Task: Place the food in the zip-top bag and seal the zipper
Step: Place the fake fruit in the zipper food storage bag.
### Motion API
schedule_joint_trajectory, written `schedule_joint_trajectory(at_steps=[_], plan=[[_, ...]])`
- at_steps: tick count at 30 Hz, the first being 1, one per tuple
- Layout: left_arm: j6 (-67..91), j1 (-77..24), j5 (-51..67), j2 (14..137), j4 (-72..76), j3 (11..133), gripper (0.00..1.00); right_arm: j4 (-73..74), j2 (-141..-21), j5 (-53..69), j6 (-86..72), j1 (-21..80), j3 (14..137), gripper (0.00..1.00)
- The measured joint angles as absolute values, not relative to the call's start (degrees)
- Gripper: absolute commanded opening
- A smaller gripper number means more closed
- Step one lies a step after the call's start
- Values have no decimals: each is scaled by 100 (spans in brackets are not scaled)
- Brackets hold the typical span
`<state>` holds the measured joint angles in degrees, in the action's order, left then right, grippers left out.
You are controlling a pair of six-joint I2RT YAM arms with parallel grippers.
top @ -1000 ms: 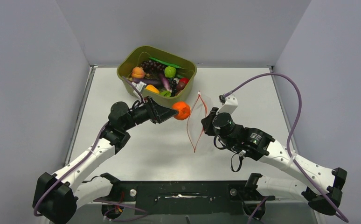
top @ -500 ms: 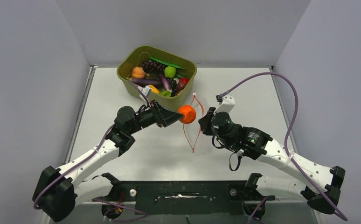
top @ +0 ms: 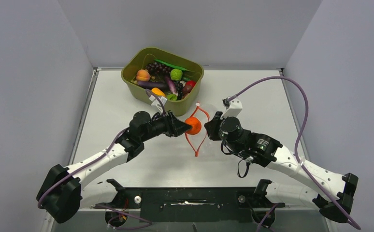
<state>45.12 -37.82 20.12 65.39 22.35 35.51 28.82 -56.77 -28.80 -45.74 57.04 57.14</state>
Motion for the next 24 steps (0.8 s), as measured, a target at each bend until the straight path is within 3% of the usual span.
schedule_joint_trajectory(at_steps=[7, 12, 14, 19, 24], plan=[[4281, -3918, 1793, 6753, 1806, 3743, 22, 2626, -5677, -2746, -4517, 5704, 5561, 0], [4285, -3968, 1800, 6753, 1804, 3809, 49, 2571, -5677, -2720, -4536, 5701, 5472, 0], [4289, -3979, 1813, 6753, 1806, 3822, 56, 2569, -5677, -2700, -4543, 5704, 5446, 0], [4322, -3997, 1824, 6753, 1806, 3828, 63, 2567, -5649, -2672, -4547, 5704, 5441, 0], [4327, -4003, 1820, 6731, 1806, 3828, 64, 2587, -5546, -2674, -4576, 5701, 5430, 0]])
